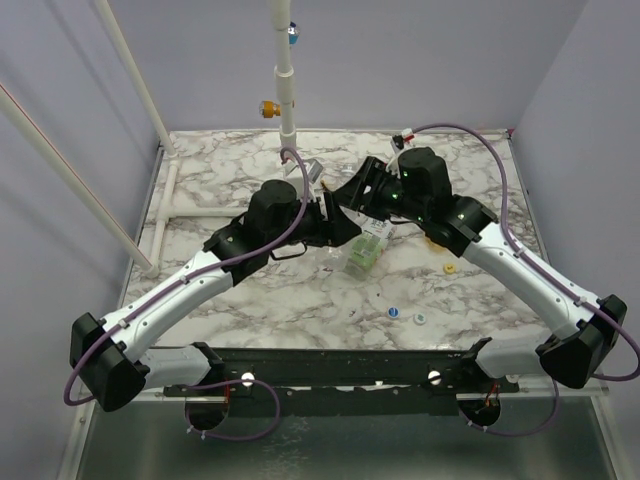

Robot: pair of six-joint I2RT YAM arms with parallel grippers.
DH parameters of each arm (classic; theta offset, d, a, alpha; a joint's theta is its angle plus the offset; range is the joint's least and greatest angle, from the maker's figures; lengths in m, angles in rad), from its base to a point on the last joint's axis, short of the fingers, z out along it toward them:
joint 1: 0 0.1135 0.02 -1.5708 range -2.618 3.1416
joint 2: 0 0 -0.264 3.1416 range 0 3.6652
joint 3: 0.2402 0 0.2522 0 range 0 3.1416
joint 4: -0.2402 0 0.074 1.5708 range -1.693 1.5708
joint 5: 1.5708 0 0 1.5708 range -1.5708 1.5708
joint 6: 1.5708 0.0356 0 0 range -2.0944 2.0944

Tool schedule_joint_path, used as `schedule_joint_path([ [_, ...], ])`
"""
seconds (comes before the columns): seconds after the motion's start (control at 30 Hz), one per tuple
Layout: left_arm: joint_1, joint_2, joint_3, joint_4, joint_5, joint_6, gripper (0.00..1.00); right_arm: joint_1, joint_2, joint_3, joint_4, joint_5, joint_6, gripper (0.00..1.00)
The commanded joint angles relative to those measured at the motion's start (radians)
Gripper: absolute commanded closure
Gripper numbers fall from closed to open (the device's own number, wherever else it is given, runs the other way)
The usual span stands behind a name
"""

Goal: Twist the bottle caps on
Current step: Pick up the plastic bottle at the center of the board.

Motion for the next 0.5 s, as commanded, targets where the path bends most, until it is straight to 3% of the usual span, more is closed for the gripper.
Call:
schedule_joint_path([
  [0.0, -0.003, -0.019, -0.046, 0.046, 0.025, 0.069, 0.55, 0.006, -0.032, -0.015, -0.049, 0.017, -0.028, 0.31],
  [0.2, -0.002, -0.111, -0.142, 0.117, -0.008, 0.154, 0.56, 0.006, -0.110, 0.002, -0.142, 0.120, -0.054, 0.12],
  [0.47, -0.002, -0.325, -0.282, 0.150, -0.091, 0.363, 0.54, 0.006, -0.231, -0.054, -0.401, 0.207, -0.081, 0.09],
])
